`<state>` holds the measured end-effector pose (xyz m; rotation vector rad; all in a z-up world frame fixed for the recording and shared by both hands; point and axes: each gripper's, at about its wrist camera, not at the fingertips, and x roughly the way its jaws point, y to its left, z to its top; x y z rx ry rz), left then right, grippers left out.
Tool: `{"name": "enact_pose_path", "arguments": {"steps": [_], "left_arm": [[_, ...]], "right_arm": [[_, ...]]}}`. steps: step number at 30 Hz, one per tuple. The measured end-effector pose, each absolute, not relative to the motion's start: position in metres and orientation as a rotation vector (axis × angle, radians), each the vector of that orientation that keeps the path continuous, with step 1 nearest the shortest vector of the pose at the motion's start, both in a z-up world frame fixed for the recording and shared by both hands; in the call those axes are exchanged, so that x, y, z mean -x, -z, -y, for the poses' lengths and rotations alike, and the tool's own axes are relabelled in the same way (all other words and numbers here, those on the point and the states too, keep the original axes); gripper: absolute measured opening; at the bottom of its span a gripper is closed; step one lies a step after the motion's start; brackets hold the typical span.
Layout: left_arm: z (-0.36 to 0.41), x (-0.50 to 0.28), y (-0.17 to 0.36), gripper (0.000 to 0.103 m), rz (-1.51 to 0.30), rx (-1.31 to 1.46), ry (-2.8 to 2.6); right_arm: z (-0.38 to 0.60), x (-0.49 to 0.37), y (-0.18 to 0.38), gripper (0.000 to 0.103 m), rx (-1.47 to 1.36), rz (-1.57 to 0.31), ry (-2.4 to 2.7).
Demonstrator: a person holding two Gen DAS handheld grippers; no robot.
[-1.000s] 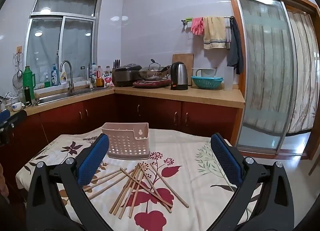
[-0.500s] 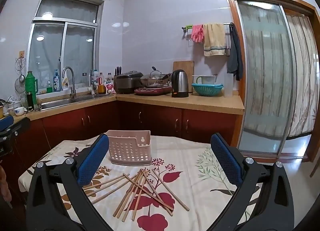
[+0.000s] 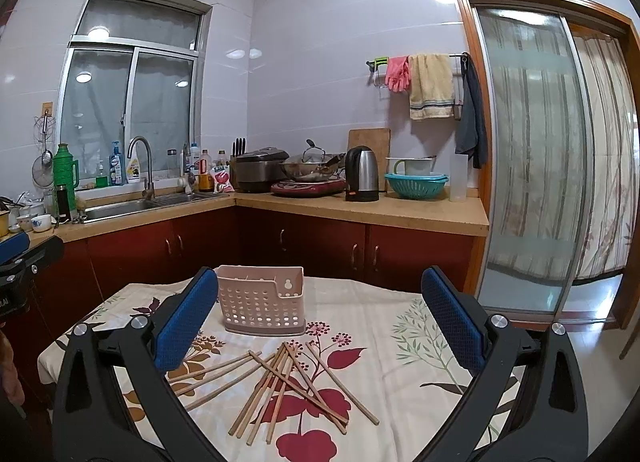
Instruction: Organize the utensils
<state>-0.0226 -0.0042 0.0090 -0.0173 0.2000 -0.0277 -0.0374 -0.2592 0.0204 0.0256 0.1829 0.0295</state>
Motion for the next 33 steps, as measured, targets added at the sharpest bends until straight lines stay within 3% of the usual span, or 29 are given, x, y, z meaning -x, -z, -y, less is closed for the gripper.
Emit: {"name": "enact_pose_path", "arguments": {"steps": [33], "left_arm": [[0.0041, 0.0261, -0.0087, 0.097, -0.203, 0.026, 0.027]], "right_arm": [[0.2576, 0.0379, -0.0179, 0.099, -0.023, -0.182, -0.030]]}}
